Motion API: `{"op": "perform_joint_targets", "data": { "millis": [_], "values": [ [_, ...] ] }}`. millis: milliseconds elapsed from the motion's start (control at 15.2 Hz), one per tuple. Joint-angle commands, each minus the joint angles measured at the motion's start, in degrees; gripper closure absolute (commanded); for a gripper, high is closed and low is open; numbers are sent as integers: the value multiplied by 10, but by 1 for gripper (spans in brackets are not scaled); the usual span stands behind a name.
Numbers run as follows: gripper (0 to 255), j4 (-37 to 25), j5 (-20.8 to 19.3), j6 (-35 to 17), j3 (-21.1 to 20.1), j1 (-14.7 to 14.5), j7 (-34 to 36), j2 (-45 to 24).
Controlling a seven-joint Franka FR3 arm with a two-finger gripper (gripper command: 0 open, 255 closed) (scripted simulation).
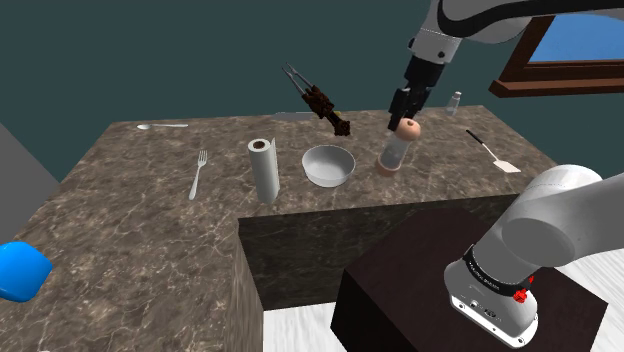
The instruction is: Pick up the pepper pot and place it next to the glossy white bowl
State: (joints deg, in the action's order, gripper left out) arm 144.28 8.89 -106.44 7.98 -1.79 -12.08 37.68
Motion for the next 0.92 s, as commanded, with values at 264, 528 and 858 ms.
{"op": "perform_joint_targets", "data": {
  "millis": [264,528,858],
  "values": [
    [255,41,2,-47,2,0,-10,-7],
    [255,66,5,-81,3,-1,-17,-15],
    [255,95,8,-124,6,-2,-27,-30]
  ]
}}
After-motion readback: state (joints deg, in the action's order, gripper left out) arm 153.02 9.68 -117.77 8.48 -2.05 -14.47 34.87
